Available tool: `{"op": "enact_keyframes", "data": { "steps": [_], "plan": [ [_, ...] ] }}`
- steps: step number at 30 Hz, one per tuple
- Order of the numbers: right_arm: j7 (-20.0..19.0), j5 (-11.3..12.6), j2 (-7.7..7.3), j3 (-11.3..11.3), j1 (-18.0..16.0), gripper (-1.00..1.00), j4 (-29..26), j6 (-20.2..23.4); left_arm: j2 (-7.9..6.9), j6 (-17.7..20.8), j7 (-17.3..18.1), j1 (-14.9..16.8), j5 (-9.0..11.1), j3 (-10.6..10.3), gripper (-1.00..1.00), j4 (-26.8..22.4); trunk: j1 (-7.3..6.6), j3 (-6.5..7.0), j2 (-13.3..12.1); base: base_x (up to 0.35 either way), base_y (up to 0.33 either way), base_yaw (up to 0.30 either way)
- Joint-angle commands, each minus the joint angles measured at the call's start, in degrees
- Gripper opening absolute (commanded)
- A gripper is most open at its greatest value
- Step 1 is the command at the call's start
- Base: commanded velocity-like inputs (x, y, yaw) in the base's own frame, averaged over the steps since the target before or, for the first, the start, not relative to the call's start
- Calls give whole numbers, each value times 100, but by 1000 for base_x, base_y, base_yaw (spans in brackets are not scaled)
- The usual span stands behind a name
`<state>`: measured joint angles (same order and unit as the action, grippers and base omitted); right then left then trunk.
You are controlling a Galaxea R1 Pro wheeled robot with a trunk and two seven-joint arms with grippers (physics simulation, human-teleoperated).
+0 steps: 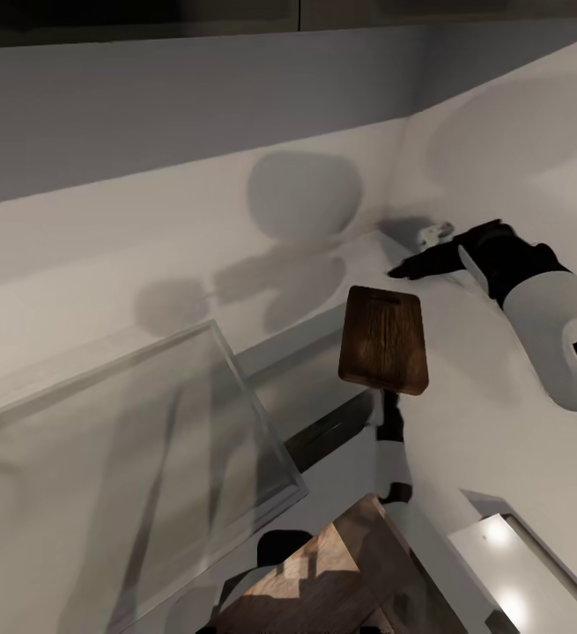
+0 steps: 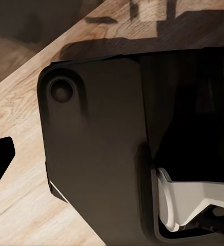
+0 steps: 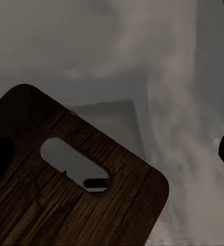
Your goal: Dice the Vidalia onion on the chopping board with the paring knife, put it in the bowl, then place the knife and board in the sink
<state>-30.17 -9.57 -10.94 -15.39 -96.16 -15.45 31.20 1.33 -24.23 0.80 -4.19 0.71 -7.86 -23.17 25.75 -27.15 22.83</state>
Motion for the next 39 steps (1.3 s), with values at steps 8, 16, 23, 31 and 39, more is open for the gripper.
{"op": "enact_keyframes", "data": {
  "steps": [8, 16, 23, 31, 39],
  "plan": [
    [-50, -61, -180, 8, -4, 100, -2, 12, -1, -3, 8, -2, 8, -6, 100, -5, 3, -78, 9, 0, 0, 0],
    [-50, -53, -188, 1, -5, 100, -2, 9, -1, -3, 5, -2, 8, -5, 100, -4, 3, -152, 9, 0, 0, 0],
    [-55, -53, -189, 9, -3, 100, -6, 9, -1, -3, 7, -2, 8, -6, 100, -4, 3, -217, 9, 0, 0, 0],
    [-58, -56, -189, 10, -6, 100, -50, 9, -1, -3, 7, -2, 8, -6, 100, -4, 3, -291, 9, 0, 0, 0],
    [-59, -59, -189, 9, -2, 100, -76, 9, -1, -3, 7, -2, 8, -9, 100, -4, 3, -365, 9, 0, 0, 0]
  ]
}}
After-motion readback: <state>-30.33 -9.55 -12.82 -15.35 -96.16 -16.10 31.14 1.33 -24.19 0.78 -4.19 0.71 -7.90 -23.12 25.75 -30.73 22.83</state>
